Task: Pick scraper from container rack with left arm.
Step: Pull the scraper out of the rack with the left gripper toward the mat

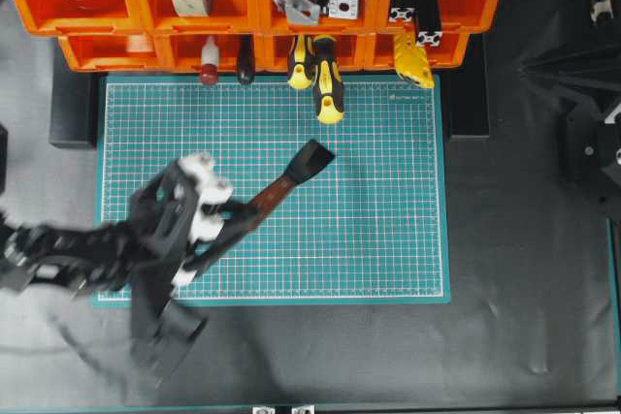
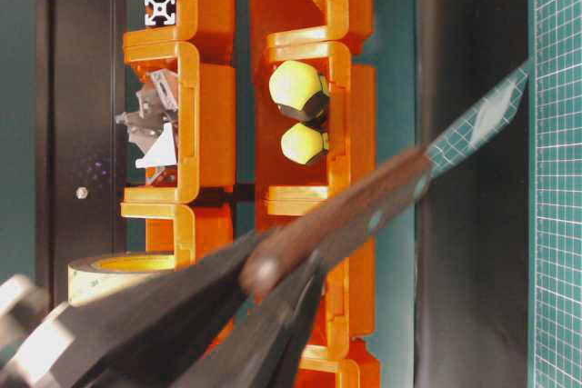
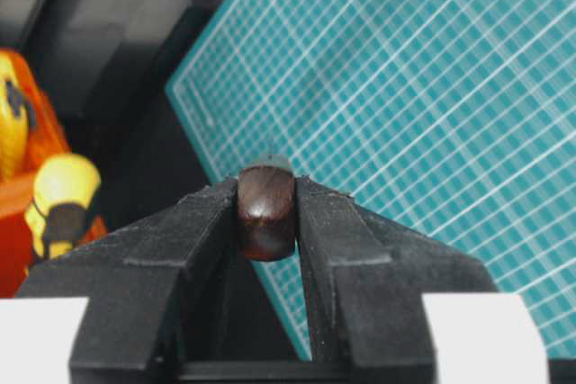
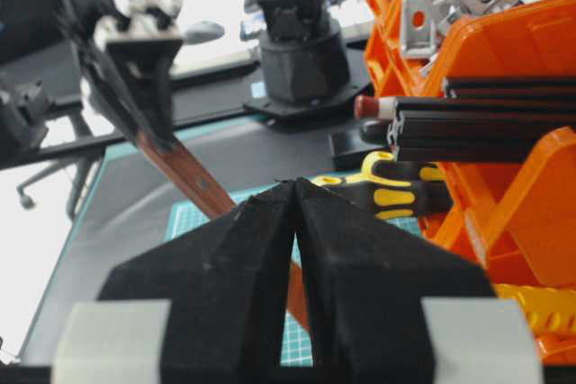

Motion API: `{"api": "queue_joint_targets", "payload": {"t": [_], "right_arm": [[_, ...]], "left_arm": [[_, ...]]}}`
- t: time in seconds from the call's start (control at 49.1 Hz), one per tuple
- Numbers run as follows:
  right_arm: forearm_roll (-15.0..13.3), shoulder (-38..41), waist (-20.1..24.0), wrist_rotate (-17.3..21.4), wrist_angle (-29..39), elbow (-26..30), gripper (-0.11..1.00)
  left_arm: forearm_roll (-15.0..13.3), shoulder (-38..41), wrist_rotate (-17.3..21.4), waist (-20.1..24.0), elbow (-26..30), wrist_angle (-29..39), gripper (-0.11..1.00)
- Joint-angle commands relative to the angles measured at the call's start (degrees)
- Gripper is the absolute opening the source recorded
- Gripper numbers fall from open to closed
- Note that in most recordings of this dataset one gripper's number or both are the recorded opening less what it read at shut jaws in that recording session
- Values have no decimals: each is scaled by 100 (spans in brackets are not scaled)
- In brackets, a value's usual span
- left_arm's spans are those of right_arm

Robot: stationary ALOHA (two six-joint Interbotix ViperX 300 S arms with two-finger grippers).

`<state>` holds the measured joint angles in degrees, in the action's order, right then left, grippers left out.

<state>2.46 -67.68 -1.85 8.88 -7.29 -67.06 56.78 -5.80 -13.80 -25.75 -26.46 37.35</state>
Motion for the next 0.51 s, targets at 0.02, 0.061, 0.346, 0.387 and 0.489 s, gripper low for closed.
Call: {"api": "queue_joint_targets", "payload": {"t": [0.02,0.061,0.346,0.387,0.489], "right_arm": [[18,26,-79,44,-9,114,-1],[18,26,-88,62,-9,114,-1],[18,26,-132,62,-9,114,-1],[18,26,-149,62,-9,114,-1],[18,18,-185,62,9,114,-1]], "left_arm": [[35,-9,79,343,-53,-325,21],[26,9,105,439,-88,-439,21],[35,141,141,712,-114,-773,21],[35,158,141,712,-105,-773,21],[26,193,132,712,-79,-773,21]]}}
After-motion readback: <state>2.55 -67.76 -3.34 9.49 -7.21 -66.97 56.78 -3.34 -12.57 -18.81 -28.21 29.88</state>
